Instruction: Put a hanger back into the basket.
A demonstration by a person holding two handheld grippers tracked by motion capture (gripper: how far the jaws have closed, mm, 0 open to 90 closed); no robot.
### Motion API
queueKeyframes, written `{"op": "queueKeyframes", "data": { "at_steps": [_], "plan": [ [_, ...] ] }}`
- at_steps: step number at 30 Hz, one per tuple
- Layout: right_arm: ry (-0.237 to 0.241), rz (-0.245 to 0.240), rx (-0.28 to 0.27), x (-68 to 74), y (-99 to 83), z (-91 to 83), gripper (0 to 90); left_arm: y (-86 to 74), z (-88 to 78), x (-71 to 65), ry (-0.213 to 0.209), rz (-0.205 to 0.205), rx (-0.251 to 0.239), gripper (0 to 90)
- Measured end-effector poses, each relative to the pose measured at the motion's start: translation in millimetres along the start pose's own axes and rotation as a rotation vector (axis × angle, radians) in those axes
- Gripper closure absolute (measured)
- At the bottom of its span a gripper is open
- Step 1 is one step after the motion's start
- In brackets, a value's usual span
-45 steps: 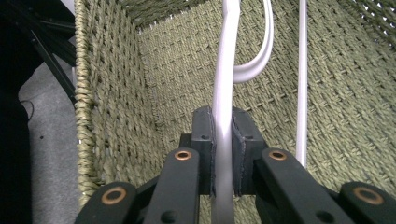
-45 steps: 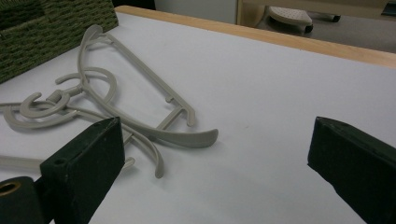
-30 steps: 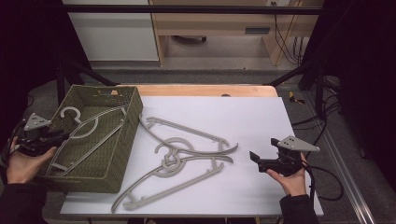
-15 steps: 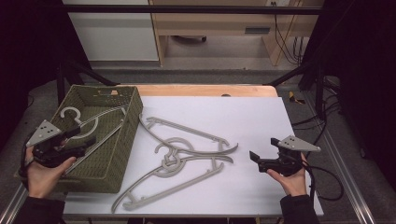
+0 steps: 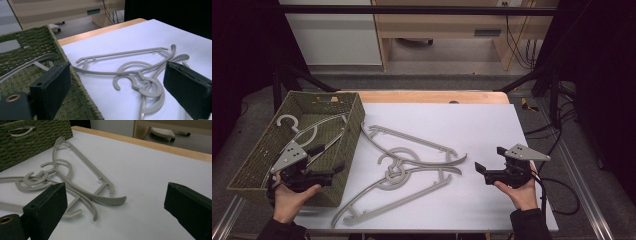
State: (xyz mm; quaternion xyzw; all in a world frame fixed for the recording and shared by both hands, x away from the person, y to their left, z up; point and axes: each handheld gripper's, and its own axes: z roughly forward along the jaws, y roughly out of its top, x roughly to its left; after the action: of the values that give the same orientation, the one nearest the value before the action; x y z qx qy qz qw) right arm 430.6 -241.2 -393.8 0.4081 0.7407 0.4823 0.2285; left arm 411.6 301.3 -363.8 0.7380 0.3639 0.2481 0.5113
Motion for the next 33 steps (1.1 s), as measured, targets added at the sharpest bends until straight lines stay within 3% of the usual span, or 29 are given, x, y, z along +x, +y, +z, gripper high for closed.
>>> {"op": "queueKeyframes", "data": {
  "at_steps": [9, 20, 26, 33],
  "plan": [
    [0.044, -0.020, 0.014, 13.8, 7.3, 13.1, 6.1, -2.8, 10.7, -15.2, -0.053, 0.029, 0.011, 5.1],
    [0.095, -0.071, 0.031, 37.7, 18.7, 40.3, 8.8, -4.1, 14.3, -21.4, -0.066, 0.047, 0.021, 5.0],
    [0.150, -0.100, 0.065, 57.4, 28.9, 71.5, 13.5, -4.4, 15.4, -22.5, -0.074, 0.052, 0.029, 5.1],
    [0.179, -0.110, 0.128, 71.8, 30.8, 110.2, 19.4, -2.7, 12.9, -23.0, -0.082, 0.057, 0.025, 4.9]
  ]
}}
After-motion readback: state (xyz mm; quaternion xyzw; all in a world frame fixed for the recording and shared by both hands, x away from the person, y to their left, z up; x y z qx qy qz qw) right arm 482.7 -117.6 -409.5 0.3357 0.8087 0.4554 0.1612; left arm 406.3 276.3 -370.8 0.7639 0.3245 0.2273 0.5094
